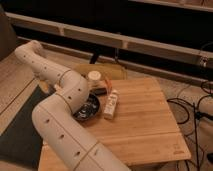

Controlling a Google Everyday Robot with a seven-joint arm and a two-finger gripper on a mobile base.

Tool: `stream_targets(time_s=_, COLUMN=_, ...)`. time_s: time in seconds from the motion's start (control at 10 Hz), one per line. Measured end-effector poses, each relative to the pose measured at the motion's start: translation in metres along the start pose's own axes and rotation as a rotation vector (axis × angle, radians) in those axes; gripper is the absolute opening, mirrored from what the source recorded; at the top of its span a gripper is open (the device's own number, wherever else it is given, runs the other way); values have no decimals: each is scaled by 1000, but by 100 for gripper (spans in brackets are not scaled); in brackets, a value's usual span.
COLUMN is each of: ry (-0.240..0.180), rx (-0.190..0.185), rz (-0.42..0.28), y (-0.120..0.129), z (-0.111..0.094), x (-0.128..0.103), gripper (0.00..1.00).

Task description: Place the white sponge in the ceramic bowl

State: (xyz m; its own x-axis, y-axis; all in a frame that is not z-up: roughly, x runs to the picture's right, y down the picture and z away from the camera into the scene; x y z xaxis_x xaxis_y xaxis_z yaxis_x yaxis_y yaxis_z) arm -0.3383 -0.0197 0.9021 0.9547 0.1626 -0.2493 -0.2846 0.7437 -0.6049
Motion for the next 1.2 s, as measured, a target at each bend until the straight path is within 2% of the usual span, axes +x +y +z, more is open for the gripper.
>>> stream_targets(time_s=0.3, ry=28, rx=31, rz=83, y=2, z=-3, x=22, gripper=0)
stream_targets(time_s=0.5, ry=33, rx=52, rz=160, y=11, z=1, x=52, gripper=0)
stream_targets(time_s=0.8, ry=13, rx=59, rz=290, y=48, z=14, x=117, gripper=0)
stream_targets(time_s=0.9, ry=17, rx=61, rz=328, y=57, z=18, x=134, gripper=0)
stream_targets(time_s=1.0, ry=29, rx=66, rz=387, y=64, z=24, x=159, gripper=0)
stream_targets(time_s=1.1, ry=50, rx=77, rz=475, y=70, z=30, x=197, gripper=0)
stream_targets(time_s=1.2, ry=61, rx=83, rz=525, y=70, z=34, x=220, gripper=0)
